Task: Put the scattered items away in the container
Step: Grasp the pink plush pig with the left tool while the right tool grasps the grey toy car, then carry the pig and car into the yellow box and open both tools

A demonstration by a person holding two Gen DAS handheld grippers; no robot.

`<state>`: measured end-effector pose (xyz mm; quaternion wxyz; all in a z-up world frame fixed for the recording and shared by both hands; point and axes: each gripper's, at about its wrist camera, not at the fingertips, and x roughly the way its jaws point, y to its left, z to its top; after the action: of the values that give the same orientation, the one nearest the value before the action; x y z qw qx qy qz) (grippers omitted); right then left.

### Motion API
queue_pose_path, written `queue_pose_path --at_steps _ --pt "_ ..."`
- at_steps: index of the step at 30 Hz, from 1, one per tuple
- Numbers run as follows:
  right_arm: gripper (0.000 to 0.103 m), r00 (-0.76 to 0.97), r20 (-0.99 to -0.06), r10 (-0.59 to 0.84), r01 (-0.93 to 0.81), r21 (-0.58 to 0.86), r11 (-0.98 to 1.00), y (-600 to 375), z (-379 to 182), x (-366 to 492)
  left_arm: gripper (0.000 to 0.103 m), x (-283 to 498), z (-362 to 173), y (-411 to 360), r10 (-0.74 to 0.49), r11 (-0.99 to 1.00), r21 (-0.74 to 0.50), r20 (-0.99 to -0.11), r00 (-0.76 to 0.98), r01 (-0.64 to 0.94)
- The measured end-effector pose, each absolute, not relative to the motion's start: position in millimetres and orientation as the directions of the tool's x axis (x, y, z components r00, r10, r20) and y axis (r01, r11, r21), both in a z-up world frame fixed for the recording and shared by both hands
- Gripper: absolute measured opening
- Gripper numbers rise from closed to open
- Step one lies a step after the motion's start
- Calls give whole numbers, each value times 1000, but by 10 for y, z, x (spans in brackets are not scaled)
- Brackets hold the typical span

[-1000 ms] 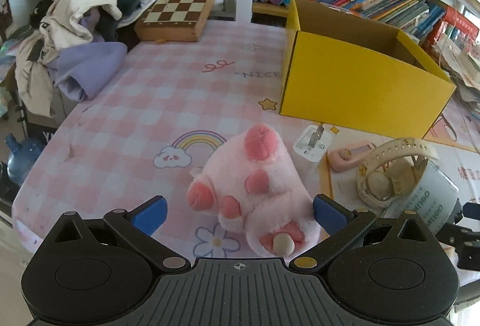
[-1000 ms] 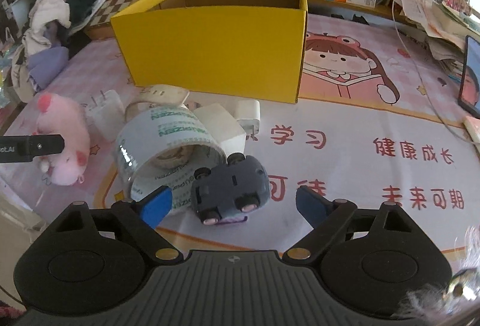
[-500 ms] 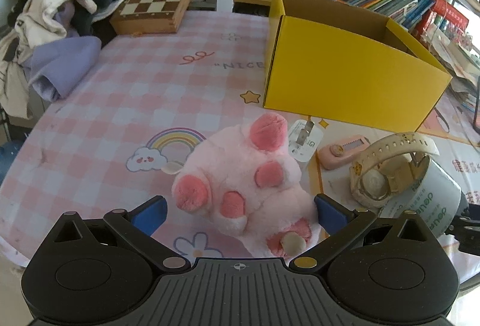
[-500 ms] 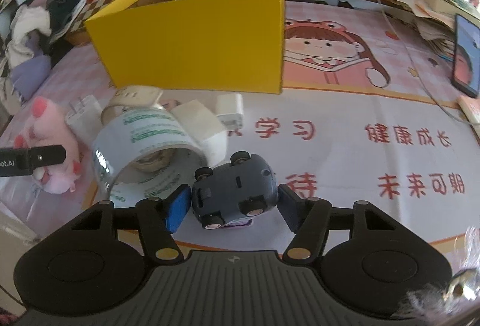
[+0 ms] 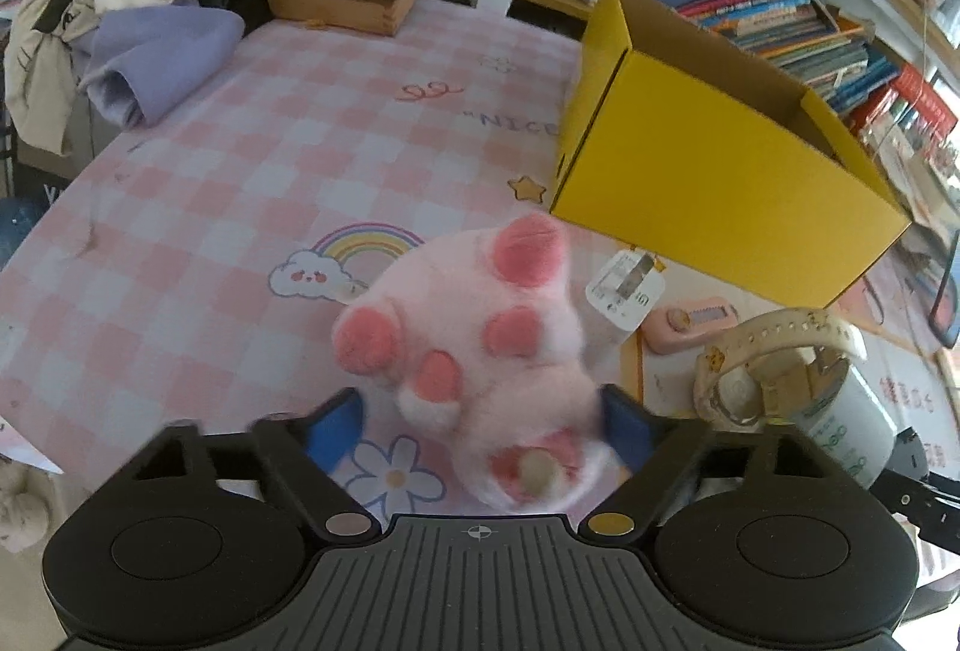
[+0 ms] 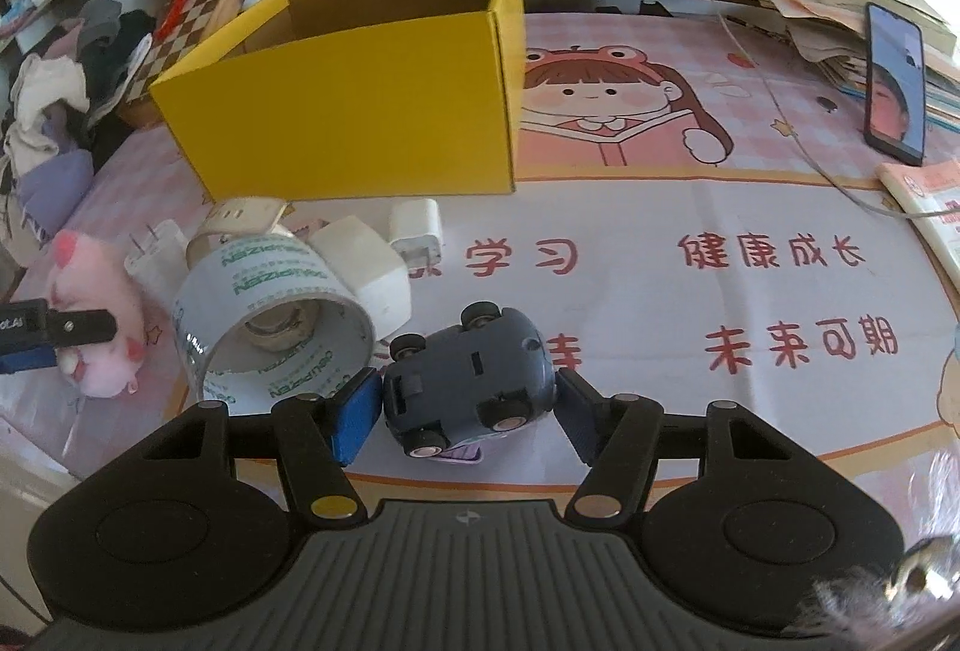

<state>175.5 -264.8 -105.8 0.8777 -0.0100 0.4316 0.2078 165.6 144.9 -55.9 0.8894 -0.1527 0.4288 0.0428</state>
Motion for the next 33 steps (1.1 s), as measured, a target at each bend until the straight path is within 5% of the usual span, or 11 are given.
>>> queue_pose_path --at_steps 7,9,24,33 --pt "60 550 -747 373 -346 202 916 -2753 -963 1854 54 1595 -349 1597 -23 939 -252 -722 692 -232" --pt "60 559 -738 377 -340 210 917 -2770 -912 1888 43 1587 -250 1646 -8 938 -254 -693 721 -234" --pt "60 644 -662 383 -342 198 918 -2646 -498 2105 38 1741 313 1974 9 942 -284 -508 861 -178" --pt "60 682 -601 417 -401 170 900 -2453 -168 2240 38 2155 728 1858 -145 949 -313 -356 923 28"
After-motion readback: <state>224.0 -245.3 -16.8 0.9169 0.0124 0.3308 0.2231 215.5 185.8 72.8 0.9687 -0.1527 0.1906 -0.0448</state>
